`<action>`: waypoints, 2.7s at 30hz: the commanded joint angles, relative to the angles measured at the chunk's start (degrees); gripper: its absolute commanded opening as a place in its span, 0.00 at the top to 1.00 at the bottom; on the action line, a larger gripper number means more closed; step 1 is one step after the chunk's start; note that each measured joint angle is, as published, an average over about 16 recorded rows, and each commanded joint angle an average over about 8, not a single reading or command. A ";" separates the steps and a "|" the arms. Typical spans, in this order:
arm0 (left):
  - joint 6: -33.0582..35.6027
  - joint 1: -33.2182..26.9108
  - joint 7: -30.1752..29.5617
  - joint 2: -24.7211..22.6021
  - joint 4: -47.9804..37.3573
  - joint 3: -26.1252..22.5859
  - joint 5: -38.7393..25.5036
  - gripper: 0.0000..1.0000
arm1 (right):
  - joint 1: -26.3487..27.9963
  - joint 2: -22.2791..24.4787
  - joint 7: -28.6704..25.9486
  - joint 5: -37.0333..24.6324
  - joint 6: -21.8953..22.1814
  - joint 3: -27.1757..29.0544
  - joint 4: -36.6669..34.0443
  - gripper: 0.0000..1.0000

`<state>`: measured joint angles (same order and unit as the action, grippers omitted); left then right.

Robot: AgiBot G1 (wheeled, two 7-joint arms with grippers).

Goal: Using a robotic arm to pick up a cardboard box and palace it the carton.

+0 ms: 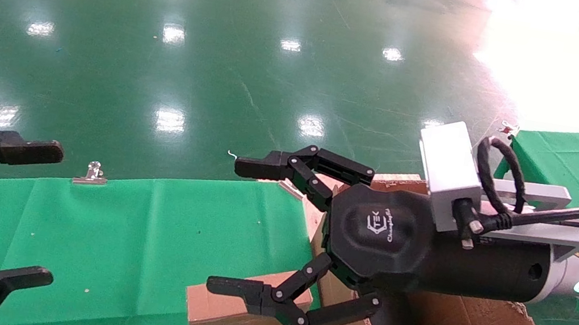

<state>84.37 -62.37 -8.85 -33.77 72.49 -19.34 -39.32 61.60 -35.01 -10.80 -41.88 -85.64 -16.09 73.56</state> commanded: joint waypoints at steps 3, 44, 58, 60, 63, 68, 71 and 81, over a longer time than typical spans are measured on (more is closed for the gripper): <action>0.00 0.00 0.00 0.00 0.00 0.00 0.00 0.00 | 0.00 0.00 0.00 0.00 0.00 0.00 0.00 0.00; 0.00 -0.01 0.01 0.00 -0.02 -0.01 0.01 1.00 | 11.00 -4.12 -2.29 -19.42 -3.56 -10.29 -2.36 0.00; 0.00 -0.01 0.02 0.01 -0.02 -0.03 0.01 1.00 | 21.94 -10.98 -2.43 -37.98 -4.65 -24.41 -2.17 0.00; 0.00 -0.01 0.02 0.01 -0.02 -0.03 0.02 1.00 | 23.42 -12.02 -2.26 -40.13 -4.60 -26.43 -2.00 0.00; 0.00 -0.02 0.02 0.01 -0.02 -0.03 0.02 1.00 | 25.29 -13.56 -1.86 -42.81 -4.46 -29.10 -2.02 0.00; 0.00 -0.02 0.02 0.01 -0.02 -0.04 0.02 1.00 | 27.60 -16.00 -0.98 -45.94 -4.29 -32.69 -2.86 0.00; -0.01 -0.02 0.02 0.01 -0.02 -0.04 0.02 0.85 | 28.57 -17.27 -0.30 -47.26 -4.21 -34.50 -3.58 0.00; -0.02 -0.01 0.03 0.01 -0.03 -0.04 0.04 0.00 | 29.60 -19.75 1.53 -48.95 -4.04 -38.18 -5.57 0.74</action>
<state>84.35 -62.38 -8.82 -33.75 72.46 -19.38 -39.28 91.14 -54.53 -9.46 -90.67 -89.68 -53.92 68.16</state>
